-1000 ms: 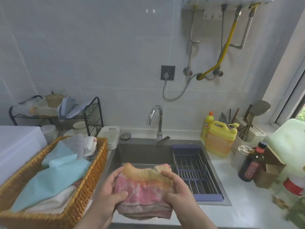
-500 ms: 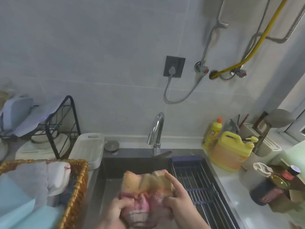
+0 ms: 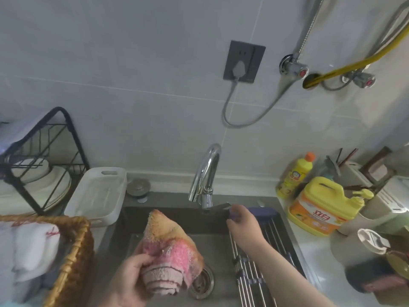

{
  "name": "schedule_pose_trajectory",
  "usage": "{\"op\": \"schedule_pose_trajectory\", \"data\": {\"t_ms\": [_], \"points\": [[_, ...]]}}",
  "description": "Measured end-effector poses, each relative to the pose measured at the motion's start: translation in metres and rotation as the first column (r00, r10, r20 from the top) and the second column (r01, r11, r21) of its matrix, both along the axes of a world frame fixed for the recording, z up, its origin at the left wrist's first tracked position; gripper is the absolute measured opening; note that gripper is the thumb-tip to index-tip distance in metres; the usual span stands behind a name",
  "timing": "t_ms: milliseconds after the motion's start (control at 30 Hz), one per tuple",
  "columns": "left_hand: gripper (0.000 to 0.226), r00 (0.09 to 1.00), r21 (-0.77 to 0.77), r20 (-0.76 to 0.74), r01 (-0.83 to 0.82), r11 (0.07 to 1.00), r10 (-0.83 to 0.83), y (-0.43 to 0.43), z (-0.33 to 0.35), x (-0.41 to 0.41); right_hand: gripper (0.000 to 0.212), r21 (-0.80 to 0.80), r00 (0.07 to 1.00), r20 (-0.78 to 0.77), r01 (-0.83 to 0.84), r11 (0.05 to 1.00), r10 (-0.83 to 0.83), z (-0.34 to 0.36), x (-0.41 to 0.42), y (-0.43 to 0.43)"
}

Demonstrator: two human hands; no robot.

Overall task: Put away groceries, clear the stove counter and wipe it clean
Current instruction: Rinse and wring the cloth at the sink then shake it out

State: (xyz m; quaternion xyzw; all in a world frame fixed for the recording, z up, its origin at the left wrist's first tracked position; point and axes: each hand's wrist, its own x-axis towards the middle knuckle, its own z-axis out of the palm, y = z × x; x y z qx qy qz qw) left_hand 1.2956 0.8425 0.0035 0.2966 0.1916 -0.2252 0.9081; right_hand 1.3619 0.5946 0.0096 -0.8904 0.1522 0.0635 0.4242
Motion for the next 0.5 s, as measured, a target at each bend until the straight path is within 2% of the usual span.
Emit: {"op": "schedule_pose_trajectory", "data": {"t_ms": [67,133,233,500], "points": [[0.052,1.0,0.004,0.005,-0.011,1.0,0.011,-0.003,-0.001,0.005,0.053,-0.122,0.998,0.02,-0.061,0.991,0.064,-0.003,0.025,-0.003],[0.052,1.0,0.002,0.009,-0.029,1.0,0.029,-0.007,-0.003,0.01,0.051,-0.198,0.989,-0.04,-0.145,0.969,0.14,-0.007,0.043,-0.007],[0.051,0.998,0.0,0.001,-0.063,0.998,0.063,-0.011,-0.006,0.015,0.042,-0.226,0.975,-0.125,-0.208,0.952,0.183,-0.016,0.058,-0.012],[0.045,0.989,-0.044,-0.004,-0.148,0.988,0.148,-0.02,-0.004,0.013,0.033,-0.249,0.982,-0.067,-0.186,0.95,0.175,-0.026,0.064,-0.023]]}}
